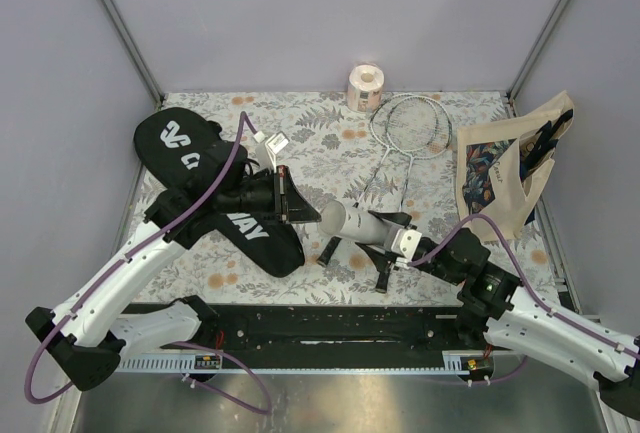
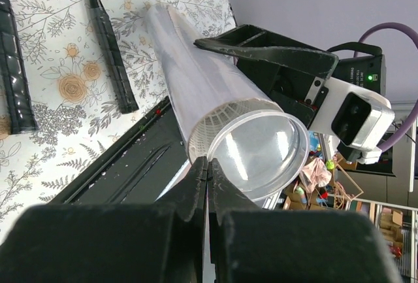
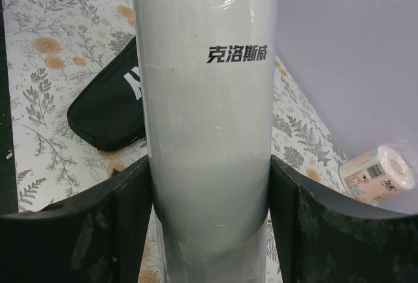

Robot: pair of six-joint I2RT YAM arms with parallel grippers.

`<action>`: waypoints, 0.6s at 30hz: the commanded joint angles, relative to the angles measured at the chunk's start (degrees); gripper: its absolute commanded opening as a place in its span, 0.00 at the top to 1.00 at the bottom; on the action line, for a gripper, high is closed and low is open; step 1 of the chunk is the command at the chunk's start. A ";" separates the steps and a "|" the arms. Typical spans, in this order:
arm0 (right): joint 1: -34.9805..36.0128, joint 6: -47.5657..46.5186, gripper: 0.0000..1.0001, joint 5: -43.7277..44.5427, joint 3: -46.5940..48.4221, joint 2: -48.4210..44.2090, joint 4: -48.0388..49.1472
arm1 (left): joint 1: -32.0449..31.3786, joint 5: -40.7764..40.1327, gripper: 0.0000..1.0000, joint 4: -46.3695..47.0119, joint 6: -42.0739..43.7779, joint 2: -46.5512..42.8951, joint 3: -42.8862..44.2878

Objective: Pack up the badminton gear
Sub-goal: Close the lid on the shuttle tube.

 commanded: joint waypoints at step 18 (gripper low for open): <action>0.10 -1.03 0.61 -1.46 1.39 0.73 3.75 | 0.38 -5.60 1.00 0.35 2.96 0.45 1.03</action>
